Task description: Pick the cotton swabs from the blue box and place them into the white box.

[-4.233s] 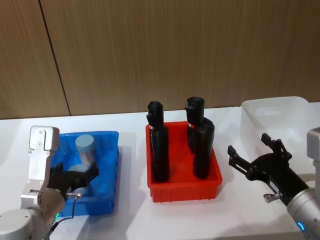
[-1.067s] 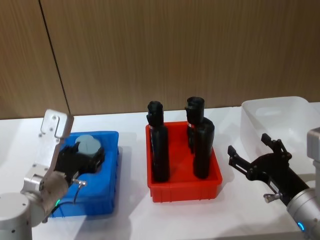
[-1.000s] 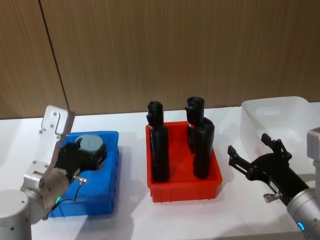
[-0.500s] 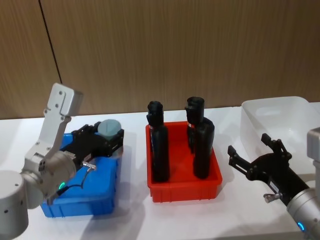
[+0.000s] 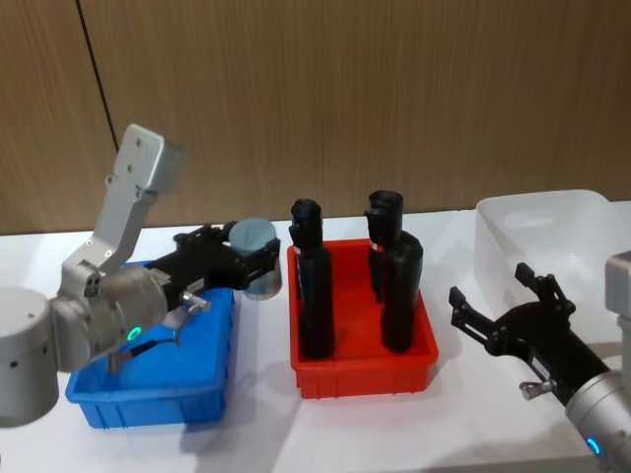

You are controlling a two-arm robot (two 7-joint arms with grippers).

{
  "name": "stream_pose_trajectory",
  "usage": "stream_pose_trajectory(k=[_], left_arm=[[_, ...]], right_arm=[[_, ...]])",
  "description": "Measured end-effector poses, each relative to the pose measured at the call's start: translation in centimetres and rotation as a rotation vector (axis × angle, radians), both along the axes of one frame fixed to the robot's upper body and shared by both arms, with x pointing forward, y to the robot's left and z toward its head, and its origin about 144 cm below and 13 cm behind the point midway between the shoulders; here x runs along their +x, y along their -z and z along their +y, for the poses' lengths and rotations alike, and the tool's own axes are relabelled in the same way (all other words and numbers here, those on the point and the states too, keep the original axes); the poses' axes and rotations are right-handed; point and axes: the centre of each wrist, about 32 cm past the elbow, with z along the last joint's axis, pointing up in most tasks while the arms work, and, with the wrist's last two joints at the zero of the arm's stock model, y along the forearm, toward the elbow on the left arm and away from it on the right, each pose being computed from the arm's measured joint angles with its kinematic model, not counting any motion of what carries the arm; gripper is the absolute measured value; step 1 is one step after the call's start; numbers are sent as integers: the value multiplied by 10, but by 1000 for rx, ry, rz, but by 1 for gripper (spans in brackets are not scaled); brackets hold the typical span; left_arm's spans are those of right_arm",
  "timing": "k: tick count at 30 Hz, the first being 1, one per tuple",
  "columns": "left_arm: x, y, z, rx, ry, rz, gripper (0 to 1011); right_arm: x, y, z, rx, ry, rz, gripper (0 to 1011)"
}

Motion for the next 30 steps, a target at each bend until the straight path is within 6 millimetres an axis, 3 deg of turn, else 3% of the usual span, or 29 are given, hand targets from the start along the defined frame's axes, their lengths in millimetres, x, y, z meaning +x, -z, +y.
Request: stream_pose_trajectory(k=[12,30], left_arm=[[17,-11,-7,-23,87,30,666],[25,-17,-11,-32,127,44,666]], right_arm=[[0,0,0,0,0,0,1001],[2,-1,-1,-8,-10,9,1001]])
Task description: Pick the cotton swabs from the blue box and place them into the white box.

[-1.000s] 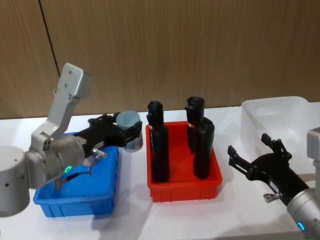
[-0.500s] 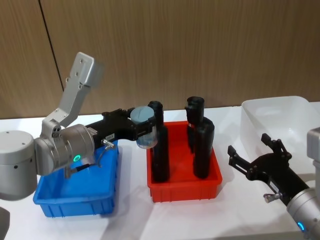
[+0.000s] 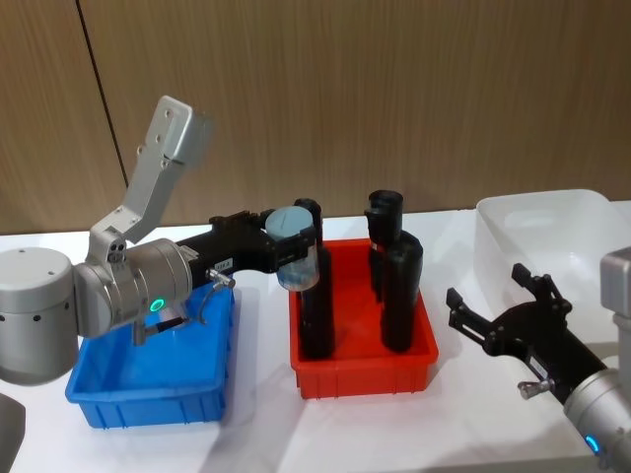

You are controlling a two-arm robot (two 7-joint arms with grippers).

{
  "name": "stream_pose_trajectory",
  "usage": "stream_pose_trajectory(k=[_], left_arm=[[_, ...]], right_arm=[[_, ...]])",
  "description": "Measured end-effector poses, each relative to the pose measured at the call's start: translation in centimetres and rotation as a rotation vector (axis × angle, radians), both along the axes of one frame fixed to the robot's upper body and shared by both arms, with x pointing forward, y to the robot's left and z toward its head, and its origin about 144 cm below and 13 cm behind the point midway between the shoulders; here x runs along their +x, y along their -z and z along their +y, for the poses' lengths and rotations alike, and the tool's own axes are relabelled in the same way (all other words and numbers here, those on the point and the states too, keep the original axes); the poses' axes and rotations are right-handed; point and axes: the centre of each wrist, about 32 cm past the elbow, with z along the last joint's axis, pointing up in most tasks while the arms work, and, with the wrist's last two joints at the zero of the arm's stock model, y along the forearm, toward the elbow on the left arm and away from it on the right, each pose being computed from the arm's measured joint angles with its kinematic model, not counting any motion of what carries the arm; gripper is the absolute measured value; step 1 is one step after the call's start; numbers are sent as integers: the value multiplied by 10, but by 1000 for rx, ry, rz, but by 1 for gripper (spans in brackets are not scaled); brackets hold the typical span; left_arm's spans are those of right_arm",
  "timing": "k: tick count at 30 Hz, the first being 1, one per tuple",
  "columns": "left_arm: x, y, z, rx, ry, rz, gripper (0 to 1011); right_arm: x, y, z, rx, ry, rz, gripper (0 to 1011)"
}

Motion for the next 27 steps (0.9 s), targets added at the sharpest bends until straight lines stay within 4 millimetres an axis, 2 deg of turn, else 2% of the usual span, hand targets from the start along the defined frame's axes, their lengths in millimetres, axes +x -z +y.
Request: stream_pose_trajectory(k=[27], left_arm=[[2,-1,-1,-2,12,5,666]], right_arm=[[30,-12,-10,-96,-223,111,1002]])
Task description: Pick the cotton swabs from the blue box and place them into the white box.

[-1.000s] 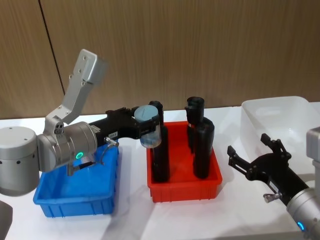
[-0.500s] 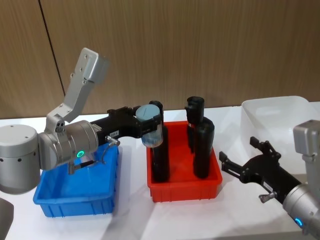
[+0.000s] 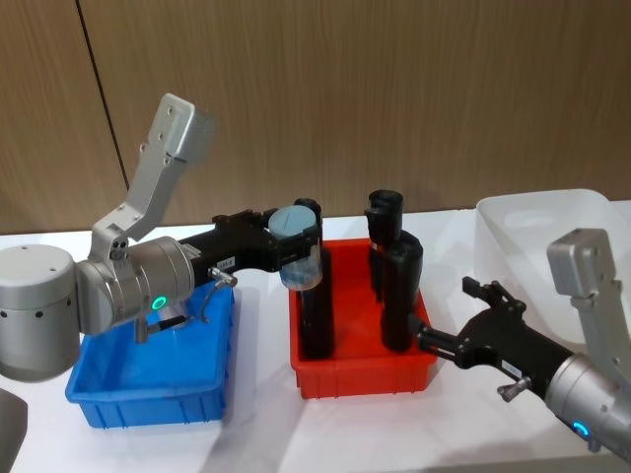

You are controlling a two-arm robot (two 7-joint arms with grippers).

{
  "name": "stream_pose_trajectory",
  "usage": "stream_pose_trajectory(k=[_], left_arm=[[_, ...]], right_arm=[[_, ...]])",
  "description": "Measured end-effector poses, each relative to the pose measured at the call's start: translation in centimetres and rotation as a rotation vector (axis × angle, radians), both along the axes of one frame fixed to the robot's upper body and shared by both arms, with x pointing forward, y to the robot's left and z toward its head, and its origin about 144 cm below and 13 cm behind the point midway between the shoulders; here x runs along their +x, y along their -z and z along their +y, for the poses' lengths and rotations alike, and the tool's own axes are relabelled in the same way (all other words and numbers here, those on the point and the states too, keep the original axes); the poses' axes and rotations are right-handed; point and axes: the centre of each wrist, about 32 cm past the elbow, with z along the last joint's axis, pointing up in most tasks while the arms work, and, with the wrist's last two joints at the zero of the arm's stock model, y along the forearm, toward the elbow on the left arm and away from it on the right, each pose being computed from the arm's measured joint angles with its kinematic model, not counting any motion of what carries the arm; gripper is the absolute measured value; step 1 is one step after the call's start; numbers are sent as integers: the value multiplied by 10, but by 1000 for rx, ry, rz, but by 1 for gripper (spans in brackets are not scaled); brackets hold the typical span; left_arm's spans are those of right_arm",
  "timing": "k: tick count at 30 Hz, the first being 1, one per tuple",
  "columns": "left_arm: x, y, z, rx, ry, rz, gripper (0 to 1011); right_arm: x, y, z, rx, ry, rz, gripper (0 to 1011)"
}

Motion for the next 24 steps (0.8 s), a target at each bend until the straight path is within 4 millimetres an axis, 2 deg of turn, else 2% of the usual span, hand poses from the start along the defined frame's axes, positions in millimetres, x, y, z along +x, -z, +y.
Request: stream_pose_trajectory(k=[24], left_arm=[[0,0,0,-1,1,-1,666]], right_arm=[[40,-12,21,2,-173,51,1002]])
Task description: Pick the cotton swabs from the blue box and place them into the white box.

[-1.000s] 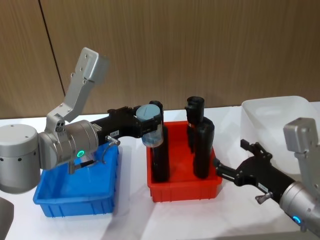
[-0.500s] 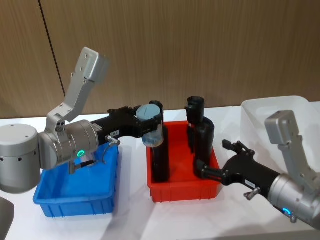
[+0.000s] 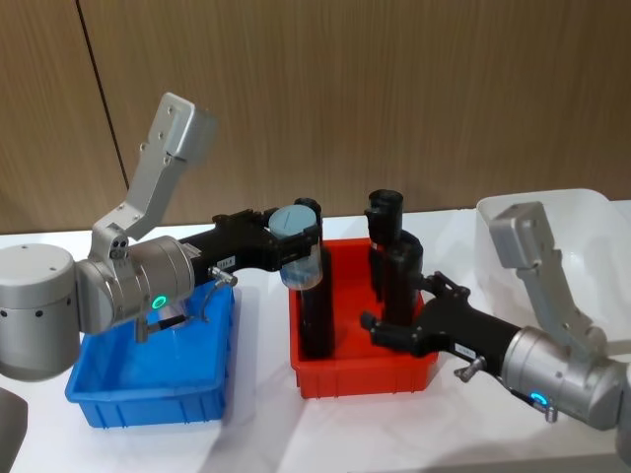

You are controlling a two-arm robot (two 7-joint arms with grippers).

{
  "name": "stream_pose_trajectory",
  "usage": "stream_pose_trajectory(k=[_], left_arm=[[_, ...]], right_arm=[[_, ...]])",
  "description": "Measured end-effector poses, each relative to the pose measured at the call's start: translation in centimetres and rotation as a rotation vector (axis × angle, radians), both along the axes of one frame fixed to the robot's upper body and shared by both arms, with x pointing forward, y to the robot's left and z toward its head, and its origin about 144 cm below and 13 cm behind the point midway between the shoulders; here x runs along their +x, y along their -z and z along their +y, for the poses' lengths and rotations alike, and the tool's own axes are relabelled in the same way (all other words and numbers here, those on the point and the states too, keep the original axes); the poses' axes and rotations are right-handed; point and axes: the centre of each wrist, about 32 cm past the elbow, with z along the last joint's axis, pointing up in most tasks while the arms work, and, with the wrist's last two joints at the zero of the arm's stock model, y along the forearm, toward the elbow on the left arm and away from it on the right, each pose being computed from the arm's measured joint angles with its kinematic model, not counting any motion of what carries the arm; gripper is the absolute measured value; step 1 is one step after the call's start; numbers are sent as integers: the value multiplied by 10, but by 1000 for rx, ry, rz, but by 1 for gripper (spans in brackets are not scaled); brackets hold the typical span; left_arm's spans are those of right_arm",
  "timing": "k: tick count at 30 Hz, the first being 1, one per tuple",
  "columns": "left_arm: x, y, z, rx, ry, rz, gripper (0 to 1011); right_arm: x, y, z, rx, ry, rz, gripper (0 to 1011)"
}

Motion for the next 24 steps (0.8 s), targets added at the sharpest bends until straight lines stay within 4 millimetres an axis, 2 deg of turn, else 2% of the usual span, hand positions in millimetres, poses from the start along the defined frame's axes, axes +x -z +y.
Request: stream_pose_trajectory(k=[24], left_arm=[[0,0,0,0,0,0,666]], right_arm=[[31,-10,25,-1,-116,10,1001]])
